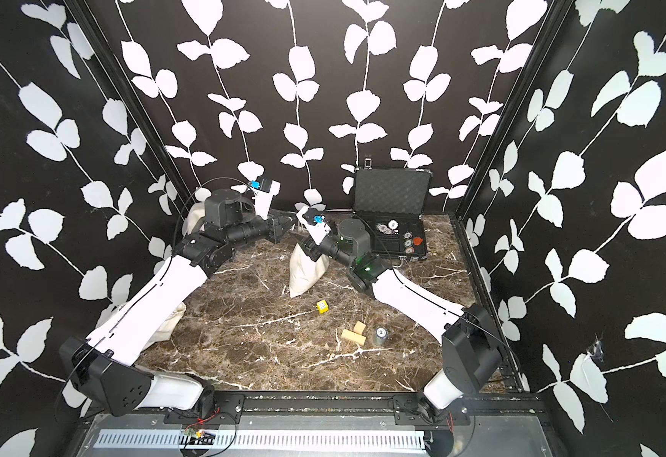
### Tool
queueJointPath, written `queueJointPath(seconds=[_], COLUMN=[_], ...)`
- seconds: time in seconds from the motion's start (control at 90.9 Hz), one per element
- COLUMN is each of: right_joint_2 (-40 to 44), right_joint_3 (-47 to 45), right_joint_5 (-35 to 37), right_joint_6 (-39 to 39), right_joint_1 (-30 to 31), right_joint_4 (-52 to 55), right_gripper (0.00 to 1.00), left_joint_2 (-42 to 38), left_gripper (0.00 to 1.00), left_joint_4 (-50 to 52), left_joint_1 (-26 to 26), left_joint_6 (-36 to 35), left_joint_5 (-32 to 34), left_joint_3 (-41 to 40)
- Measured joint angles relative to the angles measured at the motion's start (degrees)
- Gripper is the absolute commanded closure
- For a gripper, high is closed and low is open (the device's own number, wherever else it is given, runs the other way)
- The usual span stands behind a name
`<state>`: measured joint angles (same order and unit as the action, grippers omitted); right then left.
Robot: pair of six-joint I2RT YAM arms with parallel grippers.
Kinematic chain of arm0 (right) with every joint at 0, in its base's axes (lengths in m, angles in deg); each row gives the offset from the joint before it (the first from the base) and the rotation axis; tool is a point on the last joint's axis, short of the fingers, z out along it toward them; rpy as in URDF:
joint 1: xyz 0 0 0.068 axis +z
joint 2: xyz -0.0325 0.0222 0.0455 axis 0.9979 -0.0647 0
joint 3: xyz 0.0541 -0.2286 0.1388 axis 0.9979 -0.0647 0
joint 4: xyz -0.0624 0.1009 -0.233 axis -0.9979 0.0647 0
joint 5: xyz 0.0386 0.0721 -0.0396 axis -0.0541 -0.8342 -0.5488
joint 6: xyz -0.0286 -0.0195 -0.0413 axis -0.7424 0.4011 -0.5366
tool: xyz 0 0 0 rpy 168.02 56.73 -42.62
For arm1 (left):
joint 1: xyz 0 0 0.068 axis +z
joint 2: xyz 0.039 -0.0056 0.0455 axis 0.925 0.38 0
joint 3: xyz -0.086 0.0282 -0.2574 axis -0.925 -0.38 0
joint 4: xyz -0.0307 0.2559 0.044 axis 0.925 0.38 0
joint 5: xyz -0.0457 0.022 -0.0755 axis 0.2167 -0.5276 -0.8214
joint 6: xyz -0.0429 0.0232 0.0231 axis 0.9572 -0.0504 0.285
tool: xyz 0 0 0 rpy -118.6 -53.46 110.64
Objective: Close the soil bag
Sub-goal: Frap the soil bag at the center of the board.
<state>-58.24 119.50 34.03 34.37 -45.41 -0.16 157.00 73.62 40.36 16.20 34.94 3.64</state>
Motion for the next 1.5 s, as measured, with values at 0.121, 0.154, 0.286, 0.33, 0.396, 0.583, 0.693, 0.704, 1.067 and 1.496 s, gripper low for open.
queueJointPath(seconds=[0.121,0.154,0.286,0.33,0.396,0.583,0.693,0.704,1.067,1.496], right_joint_2=[-0.9,-1.2,-2.8,-2.8,-2.8,-3.9,-4.5,-4.5,-0.5,2.1], right_joint_3=[0.3,0.6,2.5,2.5,2.3,0.1,-2.7,-2.8,-2.3,8.0], right_joint_5=[3.5,4.7,11.4,13.6,15.3,18.8,20.5,20.4,13.1,7.1], right_joint_6=[-0.2,-0.5,-2.6,-3.6,-4.8,-5.8,-6.2,-6.4,-9.2,-9.4], right_joint_1=[0.0,0.0,0.2,0.4,1.0,0.5,-2.4,-2.4,-2.1,0.9], right_joint_4=[1.3,1.9,4.2,4.6,4.8,6.2,7.8,7.9,12.8,19.5], right_gripper=[0.84,0.9,0.94,0.94,0.94,0.87,0.77,0.77,0.41,0.19], left_joint_2=[-0.5,-0.7,-2.8,-4.5,-7.0,-12.1,-16.5,-16.7,-17.1,-18.0], left_gripper=[1.0,1.0,1.0,1.0,1.0,1.0,1.0,1.0,1.0,1.0], left_joint_4=[0.0,0.0,0.5,0.7,0.8,3.0,5.7,6.2,3.8,-6.0], left_joint_1=[0.0,0.0,0.4,1.1,3.3,7.3,8.2,8.1,9.2,10.5], left_joint_6=[0.0,0.2,1.3,2.3,4.0,5.6,5.5,5.5,7.1,10.3], left_joint_5=[-0.2,-0.3,1.2,1.9,1.8,1.4,2.0,1.9,-0.9,-4.8], left_joint_3=[-0.2,-0.3,-2.4,-4.3,-7.2,-8.9,-8.9,-8.9,-8.8,-6.2])
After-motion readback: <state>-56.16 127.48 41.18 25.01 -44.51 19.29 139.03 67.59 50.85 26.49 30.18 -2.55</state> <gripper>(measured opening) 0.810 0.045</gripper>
